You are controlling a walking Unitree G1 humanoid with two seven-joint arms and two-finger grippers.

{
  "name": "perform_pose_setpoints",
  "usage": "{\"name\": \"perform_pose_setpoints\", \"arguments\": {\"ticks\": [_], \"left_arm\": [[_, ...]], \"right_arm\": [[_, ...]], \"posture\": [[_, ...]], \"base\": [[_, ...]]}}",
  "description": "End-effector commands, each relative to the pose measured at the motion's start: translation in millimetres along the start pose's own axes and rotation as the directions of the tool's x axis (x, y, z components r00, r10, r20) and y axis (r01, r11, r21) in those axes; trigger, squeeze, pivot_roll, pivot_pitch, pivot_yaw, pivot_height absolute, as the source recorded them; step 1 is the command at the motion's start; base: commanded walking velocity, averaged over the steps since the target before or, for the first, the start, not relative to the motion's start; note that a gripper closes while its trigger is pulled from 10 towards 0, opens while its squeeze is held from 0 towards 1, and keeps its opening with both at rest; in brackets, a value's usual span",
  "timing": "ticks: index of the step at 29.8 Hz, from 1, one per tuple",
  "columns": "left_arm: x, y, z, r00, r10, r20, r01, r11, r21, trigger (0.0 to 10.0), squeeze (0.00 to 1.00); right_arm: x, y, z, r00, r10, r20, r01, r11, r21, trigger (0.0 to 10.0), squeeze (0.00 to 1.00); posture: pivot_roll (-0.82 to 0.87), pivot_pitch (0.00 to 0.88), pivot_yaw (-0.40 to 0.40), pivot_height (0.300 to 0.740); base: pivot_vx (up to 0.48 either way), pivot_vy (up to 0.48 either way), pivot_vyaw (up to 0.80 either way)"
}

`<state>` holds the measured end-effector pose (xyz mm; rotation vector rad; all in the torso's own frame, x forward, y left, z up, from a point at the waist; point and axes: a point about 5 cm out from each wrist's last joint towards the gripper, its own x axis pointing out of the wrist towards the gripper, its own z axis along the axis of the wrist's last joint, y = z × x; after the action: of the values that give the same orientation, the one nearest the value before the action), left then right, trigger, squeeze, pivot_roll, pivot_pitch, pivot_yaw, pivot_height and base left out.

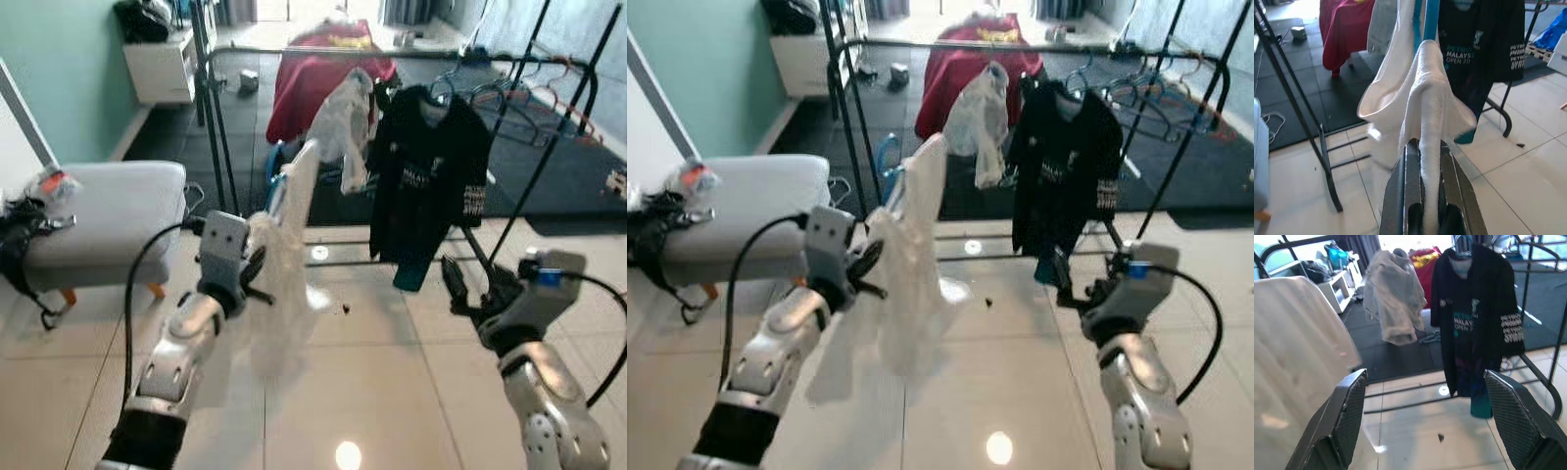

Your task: Hang hanger

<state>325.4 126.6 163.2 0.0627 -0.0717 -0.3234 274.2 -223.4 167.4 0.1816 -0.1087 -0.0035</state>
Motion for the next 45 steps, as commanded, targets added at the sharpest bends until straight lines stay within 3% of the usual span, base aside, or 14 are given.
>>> {"name": "perform_pose_setpoints", "arguments": {"ticks": [1, 21, 26, 31, 38, 45], "left_arm": [[1.3, -1.3, 6.2, 1.000, -0.005, 0.029, 0.005, 1.000, 0.003, 10.0, 0.00], [5.4, 16.0, 5.0, 0.994, 0.107, -0.026, -0.105, 0.993, 0.051, 10.0, 0.00], [6.3, 22.5, 4.7, 0.988, 0.147, -0.041, -0.144, 0.987, 0.071, 10.0, 0.00], [6.4, 22.9, 4.7, 0.988, 0.149, -0.041, -0.145, 0.986, 0.077, 10.0, 0.00], [8.0, 8.0, 5.6, 0.995, 0.095, -0.036, -0.091, 0.992, 0.092, 10.0, 0.00], [10.1, 6.6, 7.1, 0.995, 0.088, -0.037, -0.085, 0.992, 0.099, 10.0, 0.00]], "right_arm": [[-2.2, -1.2, -6.3, 1.000, -0.015, -0.023, 0.015, 1.000, 0.012, 10.0, 0.00], [-2.4, 5.9, -2.4, 0.999, 0.043, 0.000, -0.043, 0.999, 0.013, 10.0, 0.00], [-3.4, 7.3, -1.8, 0.998, 0.061, -0.001, -0.061, 0.998, -0.002, 10.0, 0.00], [-3.2, 7.3, -1.7, 0.998, 0.061, 0.002, -0.061, 0.998, -0.001, 10.0, 0.00], [-1.0, 6.6, -3.7, 0.999, 0.031, -0.004, -0.031, 0.999, 0.017, 10.0, 0.00], [-1.4, 4.0, -6.0, 1.000, 0.017, -0.025, -0.016, 1.000, 0.014, 10.0, 0.00]], "posture": [[-0.09, 0.079, -0.023, 0.740], [-0.10, 0.077, -0.025, 0.740], [-0.10, 0.075, -0.024, 0.740], [-0.10, 0.071, -0.023, 0.740], [-0.10, 0.065, -0.020, 0.740], [-0.10, 0.073, -0.018, 0.740]], "base": [[0.364, 0.000, -0.80], [0.365, 0.000, 0.00], [0.364, 0.000, 0.76], [0.364, 0.000, 0.72], [0.363, 0.000, 0.00], [0.364, 0.000, -0.80]]}}
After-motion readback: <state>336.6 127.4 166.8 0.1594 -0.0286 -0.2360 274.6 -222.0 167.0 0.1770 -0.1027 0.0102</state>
